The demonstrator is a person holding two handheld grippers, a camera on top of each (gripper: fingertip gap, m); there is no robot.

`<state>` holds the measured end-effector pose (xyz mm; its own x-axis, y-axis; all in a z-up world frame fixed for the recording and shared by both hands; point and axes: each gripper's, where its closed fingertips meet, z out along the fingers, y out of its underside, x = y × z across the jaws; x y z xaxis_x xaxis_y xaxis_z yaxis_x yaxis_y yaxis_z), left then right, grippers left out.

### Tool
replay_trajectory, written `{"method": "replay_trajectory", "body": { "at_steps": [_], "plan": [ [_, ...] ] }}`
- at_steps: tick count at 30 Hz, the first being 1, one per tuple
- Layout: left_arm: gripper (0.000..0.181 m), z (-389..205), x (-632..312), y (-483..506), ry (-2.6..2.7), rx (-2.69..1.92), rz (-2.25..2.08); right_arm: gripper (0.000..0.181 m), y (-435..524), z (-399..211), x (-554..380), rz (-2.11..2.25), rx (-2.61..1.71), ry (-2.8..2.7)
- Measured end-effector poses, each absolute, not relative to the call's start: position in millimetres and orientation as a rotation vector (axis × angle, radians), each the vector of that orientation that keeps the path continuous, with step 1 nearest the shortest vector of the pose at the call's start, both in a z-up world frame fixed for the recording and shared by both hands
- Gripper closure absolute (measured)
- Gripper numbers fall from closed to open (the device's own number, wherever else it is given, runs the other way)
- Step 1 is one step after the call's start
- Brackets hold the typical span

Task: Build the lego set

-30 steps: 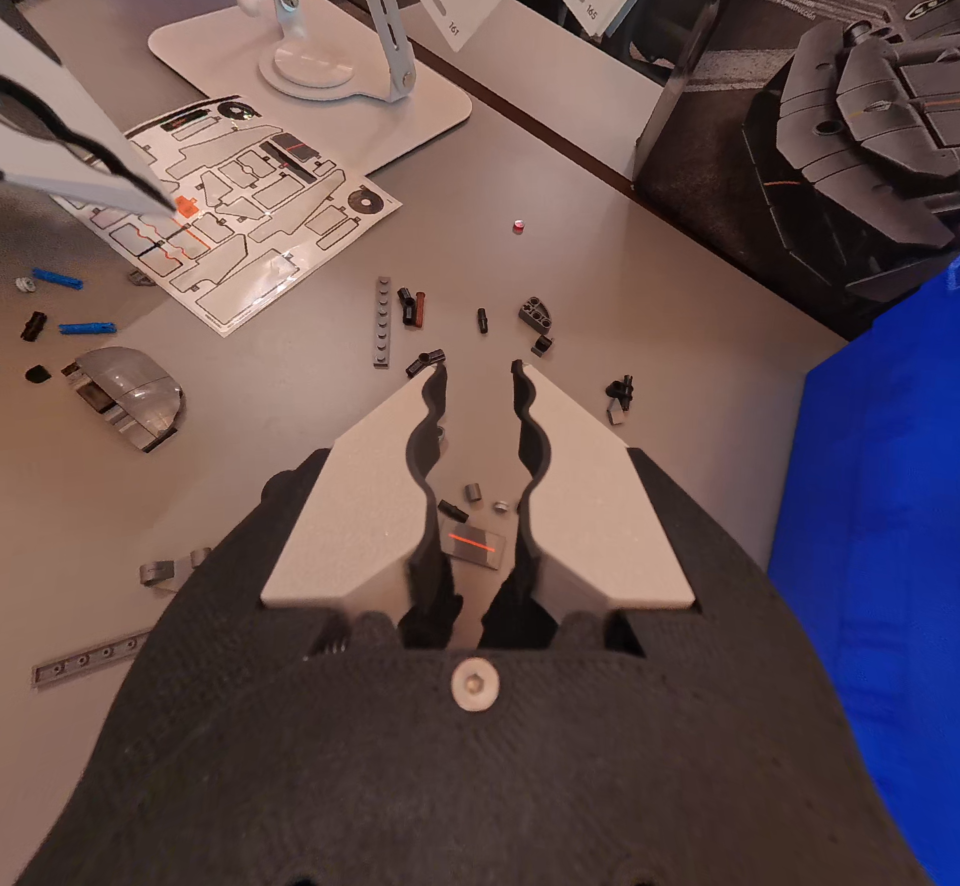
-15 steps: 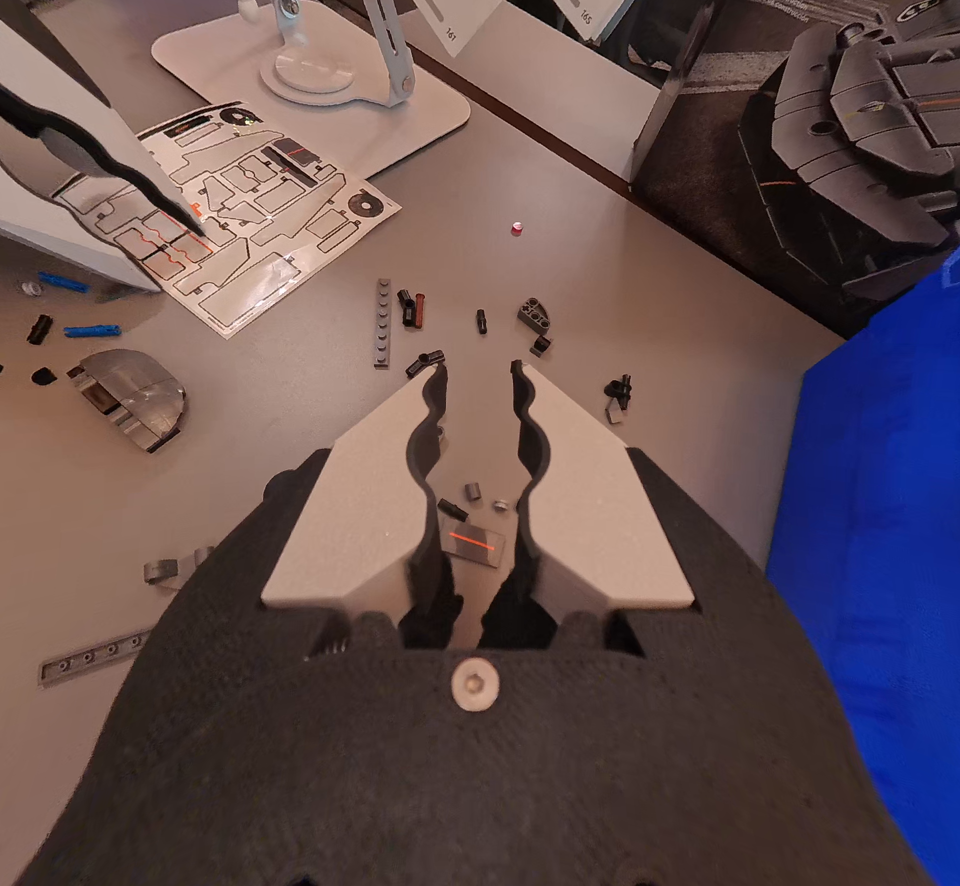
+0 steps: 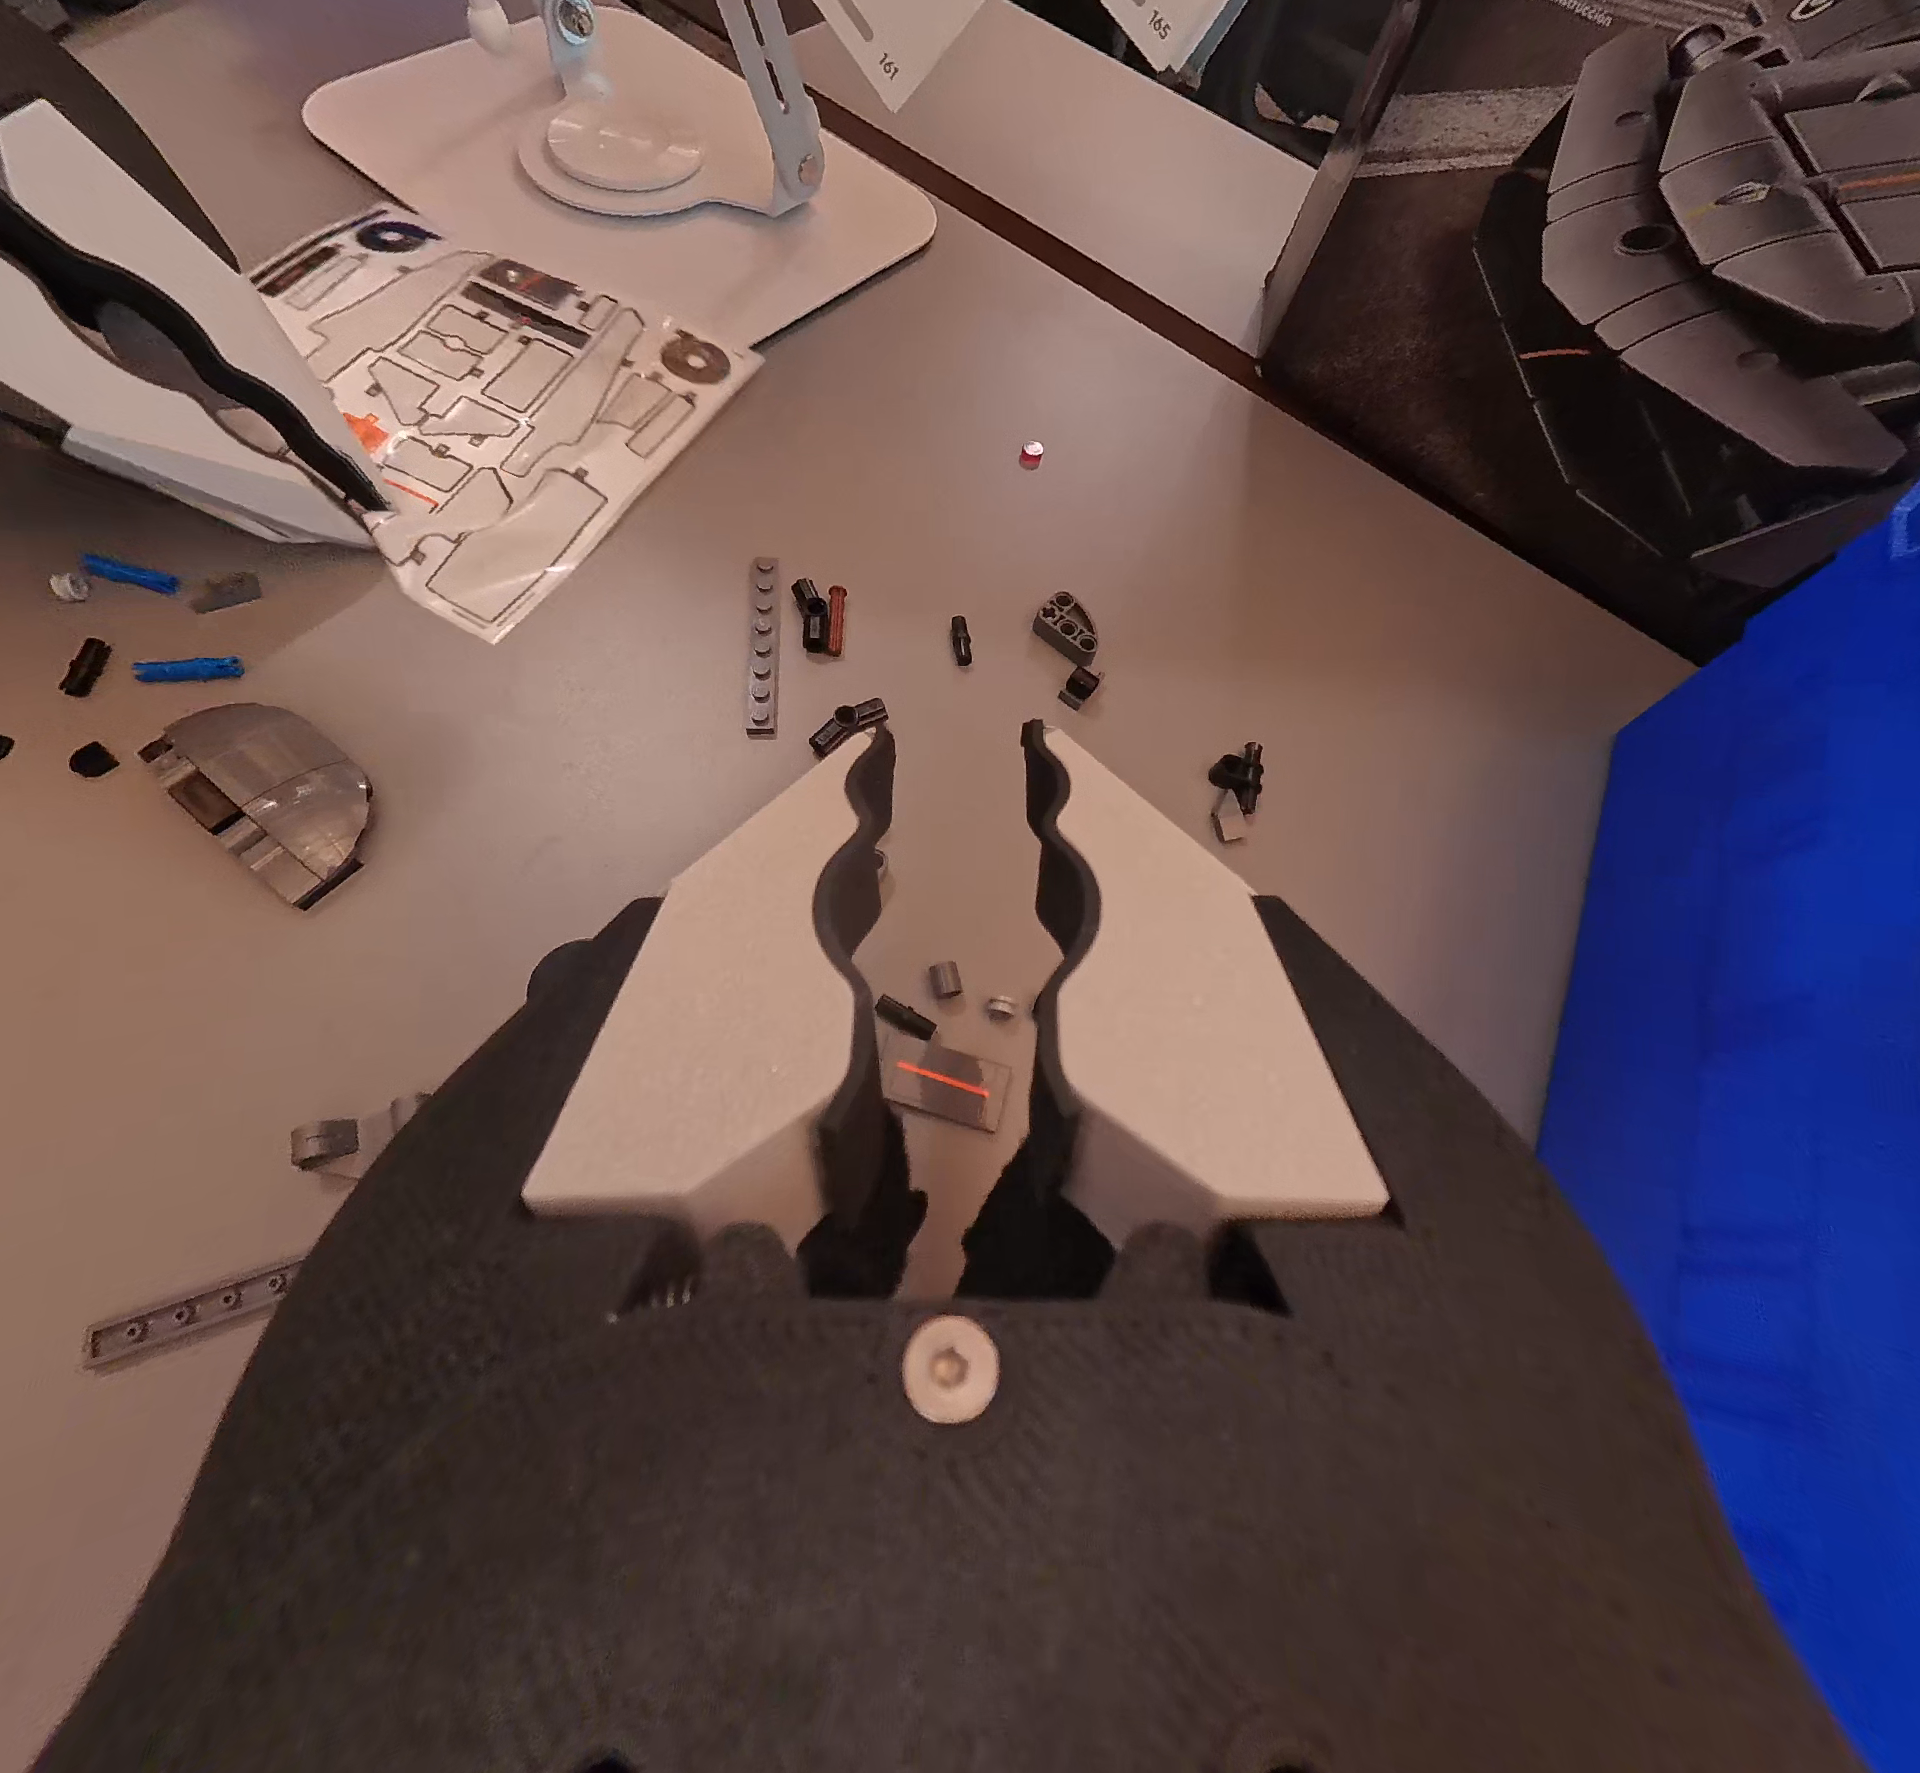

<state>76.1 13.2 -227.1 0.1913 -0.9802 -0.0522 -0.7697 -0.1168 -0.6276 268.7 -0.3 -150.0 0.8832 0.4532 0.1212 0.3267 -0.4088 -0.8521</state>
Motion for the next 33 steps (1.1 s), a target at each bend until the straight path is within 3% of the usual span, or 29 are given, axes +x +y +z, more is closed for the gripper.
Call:
{"method": "replay_trajectory", "body": {
  "at_steps": [6, 20, 33],
  "plan": [
    [0.181, -222, 71, 23, 1.603, -1.925, -0.444, 0.157, -1, -150, 269, 0.155, -2.032, -0.567],
    [0.181, -138, 35, 61, 1.221, -1.763, -0.536, 0.157, -2, -147, 273, 0.162, -2.023, -0.550],
    [0.181, -139, 23, 72, 1.187, -1.781, -0.496, 0.157, -2, -148, 274, 0.166, -2.023, -0.545]
  ]
}}
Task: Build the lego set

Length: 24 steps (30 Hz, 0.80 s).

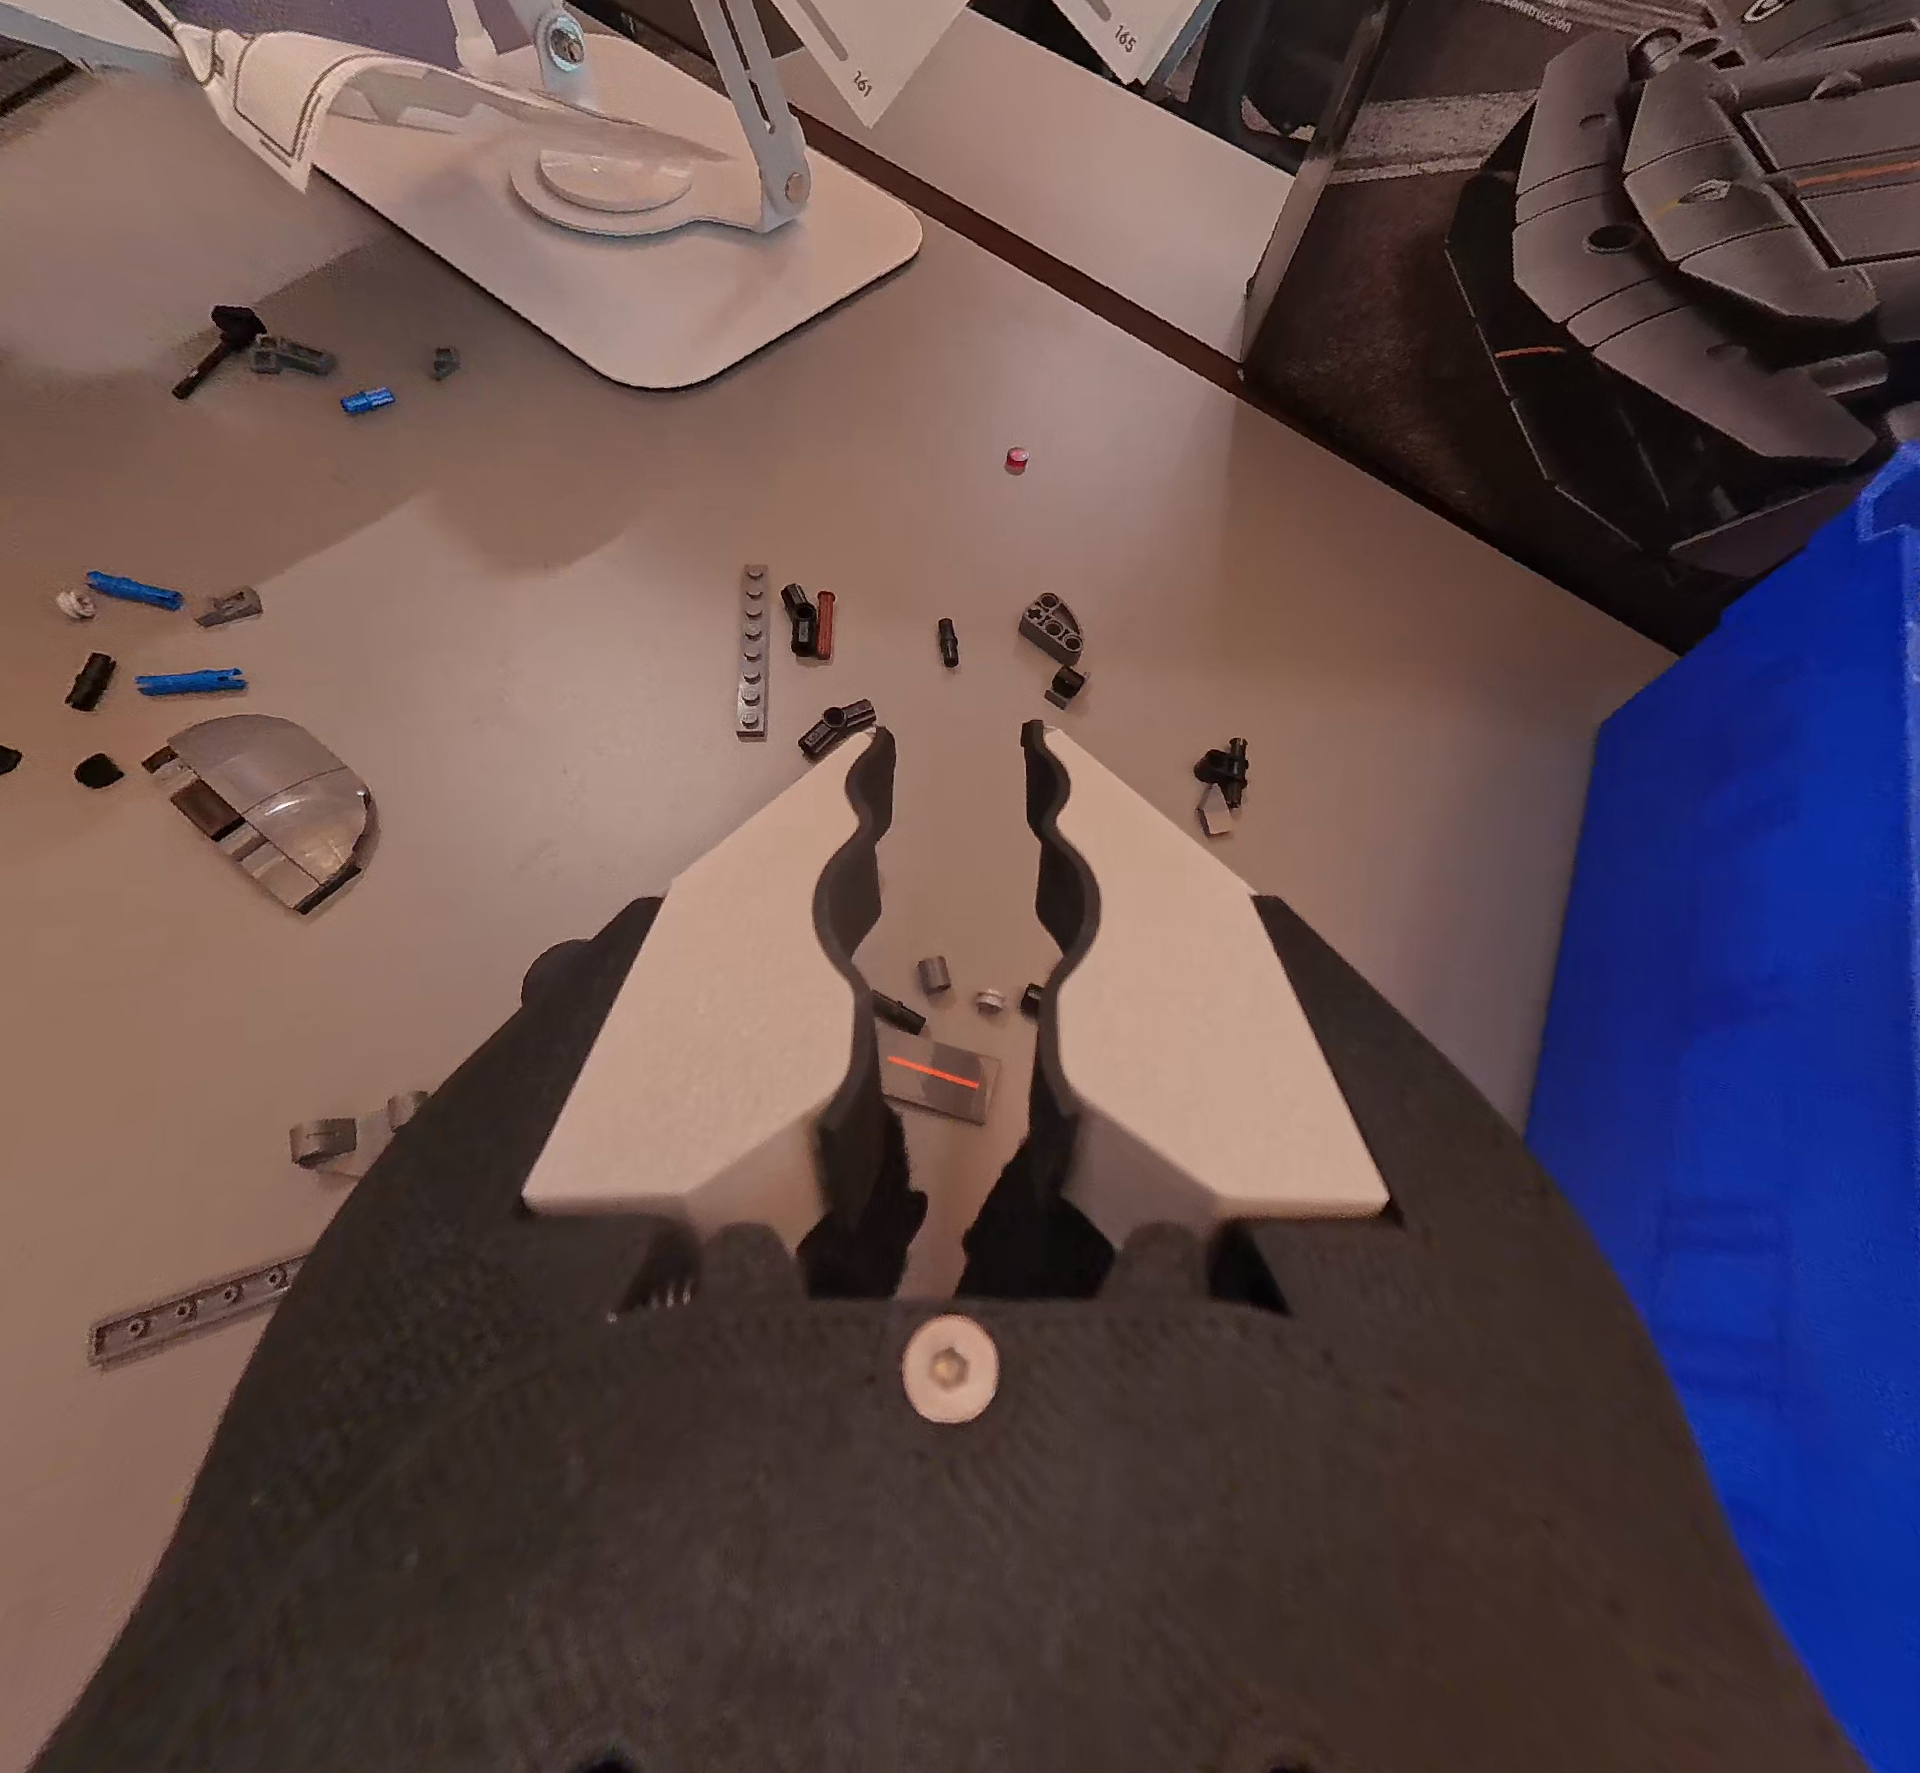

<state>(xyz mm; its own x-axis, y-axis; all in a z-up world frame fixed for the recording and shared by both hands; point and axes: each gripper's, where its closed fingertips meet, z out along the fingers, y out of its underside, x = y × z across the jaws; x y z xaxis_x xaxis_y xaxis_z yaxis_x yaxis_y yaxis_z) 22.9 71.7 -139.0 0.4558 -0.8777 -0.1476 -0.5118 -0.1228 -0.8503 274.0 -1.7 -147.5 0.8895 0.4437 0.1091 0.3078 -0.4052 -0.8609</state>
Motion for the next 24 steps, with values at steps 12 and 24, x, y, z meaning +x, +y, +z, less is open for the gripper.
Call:
{"method": "replay_trajectory", "body": {
  "at_steps": [12, 24],
  "plan": [
    [0.181, -155, 2, 86, 1.151, -1.901, -0.390, 0.154, -1, -148, 276, 0.169, -2.030, -0.534],
    [0.181, -185, -12, 96, 1.164, -2.036, -0.316, 0.153, -1, -153, 275, 0.182, -2.055, -0.538]
  ]
}}
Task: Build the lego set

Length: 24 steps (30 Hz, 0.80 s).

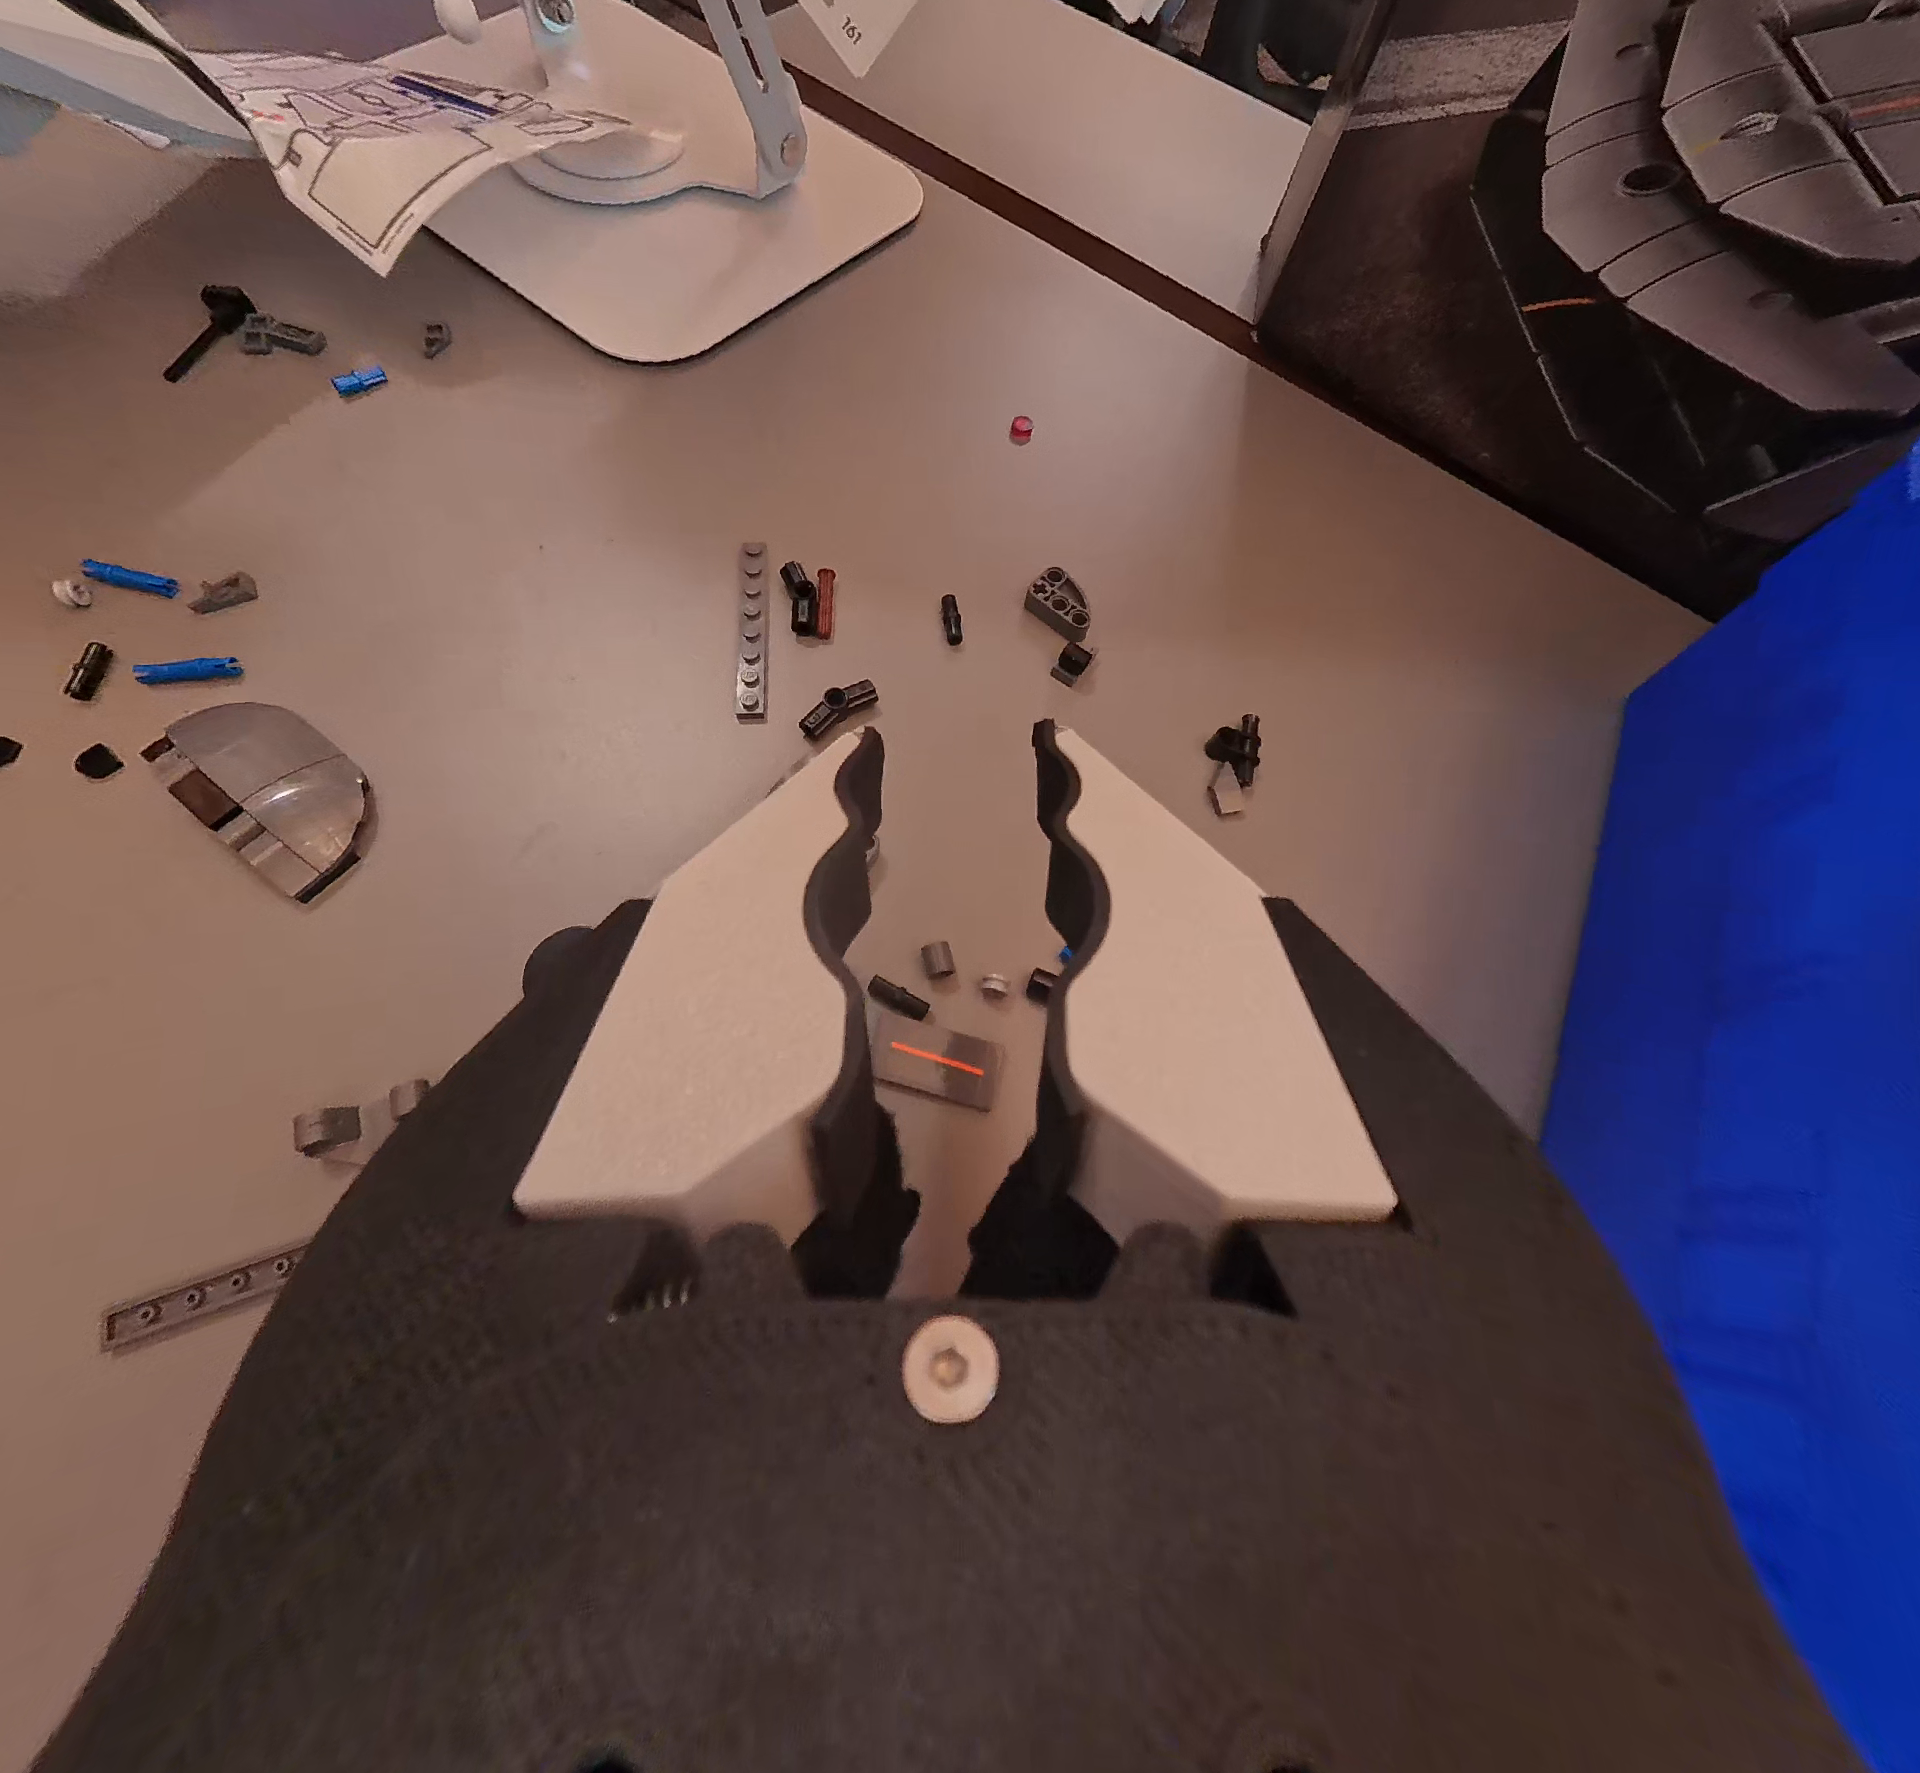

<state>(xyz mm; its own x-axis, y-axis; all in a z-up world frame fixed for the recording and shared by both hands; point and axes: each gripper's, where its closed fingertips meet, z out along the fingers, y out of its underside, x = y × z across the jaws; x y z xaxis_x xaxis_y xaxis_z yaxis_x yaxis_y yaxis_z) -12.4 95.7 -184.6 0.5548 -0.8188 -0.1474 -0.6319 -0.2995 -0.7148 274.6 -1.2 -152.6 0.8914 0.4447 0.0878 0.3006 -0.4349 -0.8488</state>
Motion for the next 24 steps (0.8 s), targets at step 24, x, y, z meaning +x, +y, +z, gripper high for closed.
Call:
{"method": "replay_trajectory", "body": {
  "at_steps": [24],
  "plan": [
    [0.165, -223, -12, 55, 1.504, -2.158, -0.260, 0.152, -2, -156, 275, 0.187, -2.072, -0.542]
  ]
}}
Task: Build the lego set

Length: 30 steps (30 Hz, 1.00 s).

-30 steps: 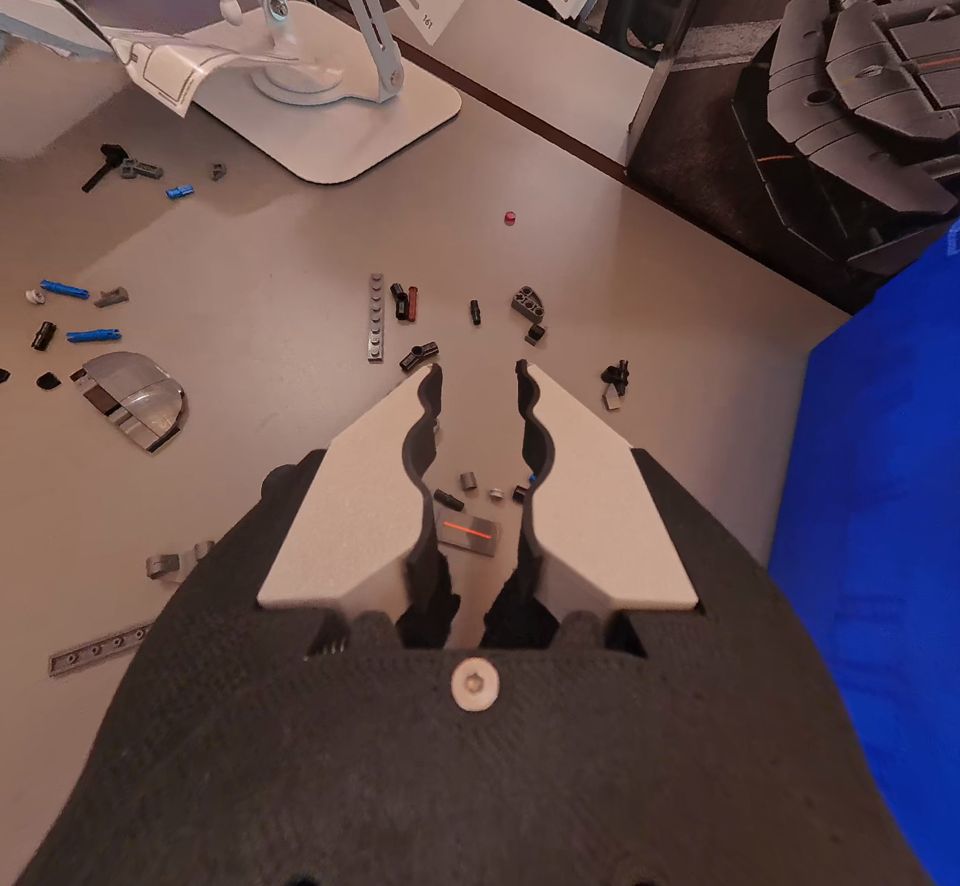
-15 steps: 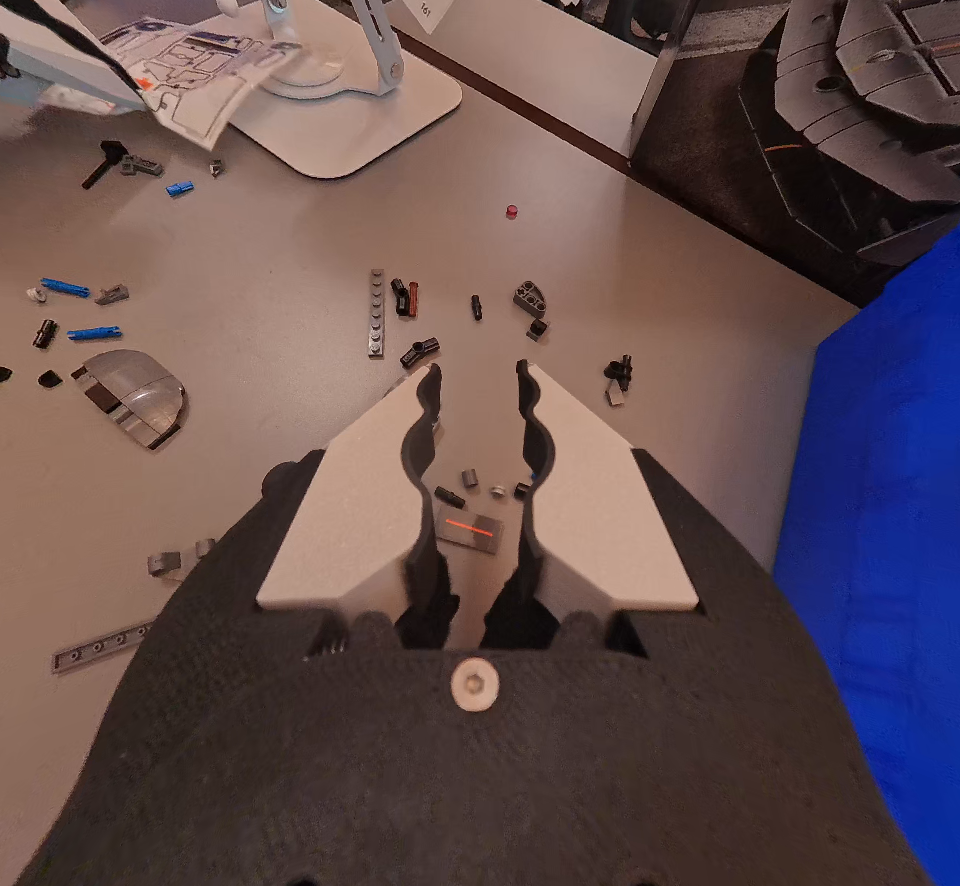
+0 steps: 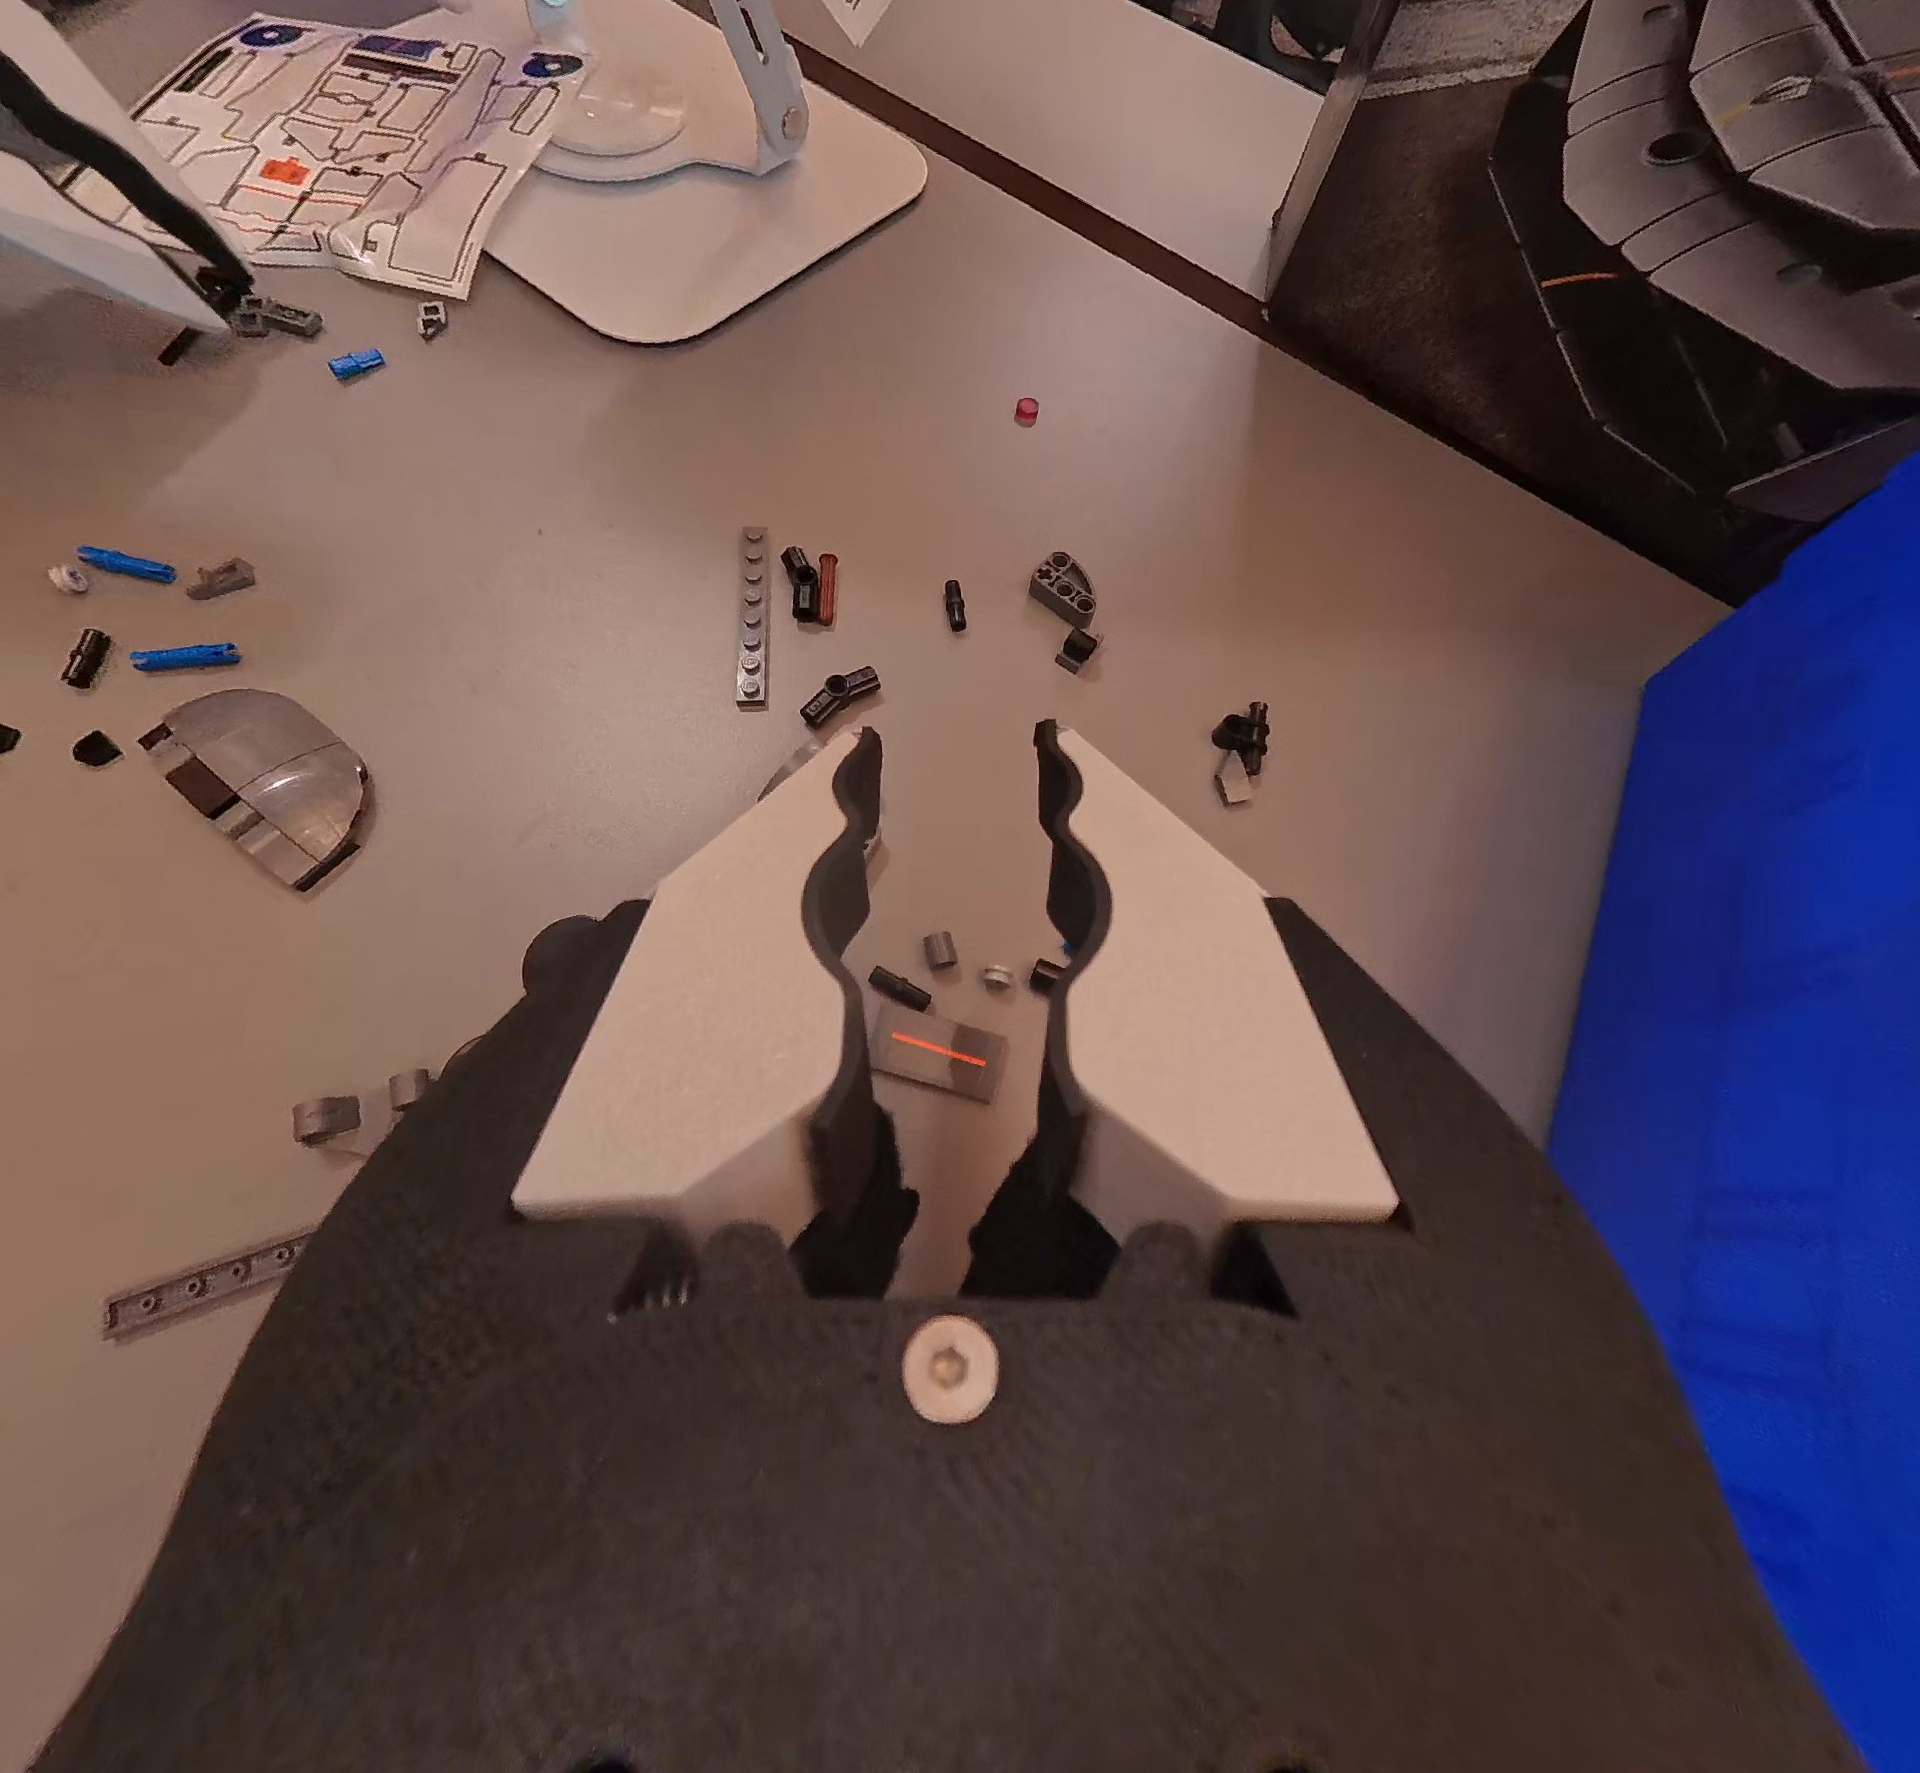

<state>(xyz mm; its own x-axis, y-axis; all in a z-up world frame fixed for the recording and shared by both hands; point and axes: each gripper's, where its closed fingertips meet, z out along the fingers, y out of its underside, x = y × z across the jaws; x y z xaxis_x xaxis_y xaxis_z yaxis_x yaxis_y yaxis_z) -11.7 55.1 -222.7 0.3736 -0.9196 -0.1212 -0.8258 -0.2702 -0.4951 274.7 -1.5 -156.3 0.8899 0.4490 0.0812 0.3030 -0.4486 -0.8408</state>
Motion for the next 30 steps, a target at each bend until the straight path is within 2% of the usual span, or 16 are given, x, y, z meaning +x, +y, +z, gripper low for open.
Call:
{"method": "replay_trajectory", "body": {
  "at_steps": [6, 16, 23, 27, 30],
  "plan": [
    [0.174, -226, -11, 58, 1.495, -2.168, -0.264, 0.152, -2, -155, 276, 0.189, -2.068, -0.536],
    [0.176, -219, 0, 47, 1.512, -2.138, -0.351, 0.152, -2, -155, 271, 0.198, -2.061, -0.552],
    [0.176, -136, 80, -16, 1.343, -1.799, -1.295, 0.152, -13, -136, 196, 0.312, -1.892, -0.810],
    [0.176, -106, 99, -38, 1.240, -1.664, -1.671, 0.156, -27, -127, 134, 0.221, -1.736, -1.052],
    [0.176, -100, 104, -44, 1.190, -1.636, -1.801, 0.159, -32, -117, 101, 0.181, -1.641, -1.119]
  ]
}}
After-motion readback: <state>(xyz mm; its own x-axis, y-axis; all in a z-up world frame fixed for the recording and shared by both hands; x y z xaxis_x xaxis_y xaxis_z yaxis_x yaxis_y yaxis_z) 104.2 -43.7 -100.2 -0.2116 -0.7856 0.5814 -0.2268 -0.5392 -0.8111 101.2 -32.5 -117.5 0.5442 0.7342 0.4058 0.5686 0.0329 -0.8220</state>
